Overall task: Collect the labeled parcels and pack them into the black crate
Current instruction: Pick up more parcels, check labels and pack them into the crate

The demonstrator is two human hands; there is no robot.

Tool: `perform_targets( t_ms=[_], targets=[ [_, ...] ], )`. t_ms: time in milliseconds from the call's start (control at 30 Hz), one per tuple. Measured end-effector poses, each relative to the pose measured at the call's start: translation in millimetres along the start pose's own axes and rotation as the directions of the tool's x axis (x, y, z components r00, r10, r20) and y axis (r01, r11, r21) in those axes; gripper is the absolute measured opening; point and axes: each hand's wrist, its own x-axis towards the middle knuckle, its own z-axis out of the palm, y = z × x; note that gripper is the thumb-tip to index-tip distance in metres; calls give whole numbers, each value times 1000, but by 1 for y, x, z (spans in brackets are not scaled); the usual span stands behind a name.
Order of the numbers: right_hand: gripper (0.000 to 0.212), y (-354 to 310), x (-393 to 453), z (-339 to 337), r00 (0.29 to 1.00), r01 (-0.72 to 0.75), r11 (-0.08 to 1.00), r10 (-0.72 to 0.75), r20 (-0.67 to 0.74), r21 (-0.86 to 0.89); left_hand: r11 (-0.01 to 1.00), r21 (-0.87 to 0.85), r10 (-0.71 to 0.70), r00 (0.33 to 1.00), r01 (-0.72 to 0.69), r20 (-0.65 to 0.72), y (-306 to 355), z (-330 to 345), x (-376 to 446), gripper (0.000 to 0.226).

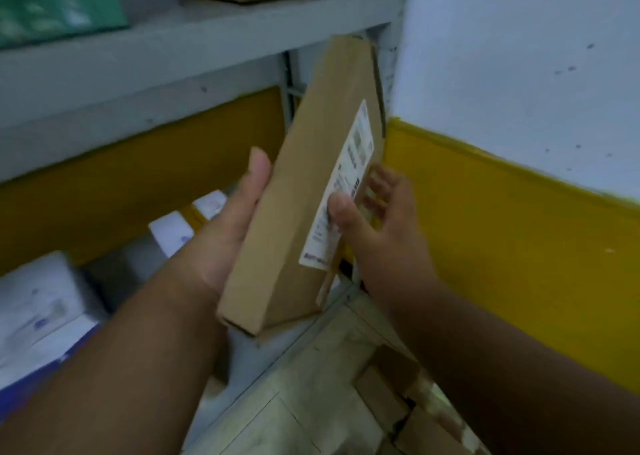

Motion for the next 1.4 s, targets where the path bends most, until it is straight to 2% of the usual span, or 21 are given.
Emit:
perform_targets(
  t_ms=[67, 100, 167, 200, 233, 267, 367, 400, 500, 600, 667, 767, 867, 1033, 1133, 1233, 1333, 1400],
  targets=[
    [83, -1, -6, -3, 979, -82, 982, 47, 198, 172, 987, -152, 58, 996, -47, 70, -15, 13, -22, 80],
    [79, 2, -11, -5, 961, -116, 973, 58, 269, 202, 978, -187, 104, 994, -98, 27, -28, 17, -34, 70],
    [70, 13, -25, -8, 939, -175, 968, 108, 326, 182, 970, -163, 145, 965, -182, -216, -52, 23, -58, 63],
    [64, 19, -33, -10, 934, -190, 966, 122, 337, 176, 971, -94, 166, 900, -221, -403, -63, 31, -71, 61],
    [58, 24, -42, -12, 929, -204, 962, 130, 348, 184, 971, 7, 203, 804, -240, -559, -73, 37, -83, 58],
    [54, 29, -50, -13, 924, -214, 959, 136, 358, 188, 970, 94, 228, 712, -224, -664, -83, 44, -93, 52],
    [52, 30, -82, -7, 919, -183, 973, 117, 377, 144, 962, 230, 273, 440, -149, -856, -102, 75, -128, 37],
    [54, 26, -95, -2, 918, -139, 984, 88, 387, 107, 955, 261, 296, 386, -142, -874, -108, 88, -141, 38],
    [58, 9, -136, 11, 890, -1, 998, -28, 455, 63, 910, 415, 401, 266, -3, -877, -128, 125, -177, 43],
    [56, -12, -172, 17, 836, 85, 993, -116, 536, 83, 879, 477, 474, 73, 16, -877, -148, 153, -211, 27],
    [54, -23, -198, 20, 779, 86, 992, -125, 615, 92, 861, 509, 509, -1, 1, -861, -161, 171, -239, 26],
    [49, -34, -253, 30, 665, -2, 995, -75, 743, 103, 827, 562, 557, -109, -8, -823, -185, 200, -293, 27],
    [45, -49, -329, 44, 562, -20, 992, -91, 822, 124, 801, 599, 589, -203, 13, -782, -216, 233, -364, 41],
    [40, -78, -475, 73, 401, -45, 955, -252, 881, 293, 777, 630, 591, -361, 15, -721, -274, 303, -499, 36],
    [49, -96, -567, 91, 283, -95, 935, -302, 910, 340, 769, 639, 578, -459, 29, -675, -306, 354, -577, 42],
    [45, -112, -645, 103, 185, -109, 923, -347, 920, 370, 768, 638, 553, -559, 55, -618, -335, 399, -637, 41],
    [46, -123, -695, 112, 103, -137, 920, -355, 929, 367, 774, 634, 504, -615, 8, -607, -357, 427, -679, 44],
    [45, -130, -716, 119, 52, -159, 918, -359, 932, 363, 779, 628, 494, -620, 3, -609, -365, 437, -700, 50]
  ],
)
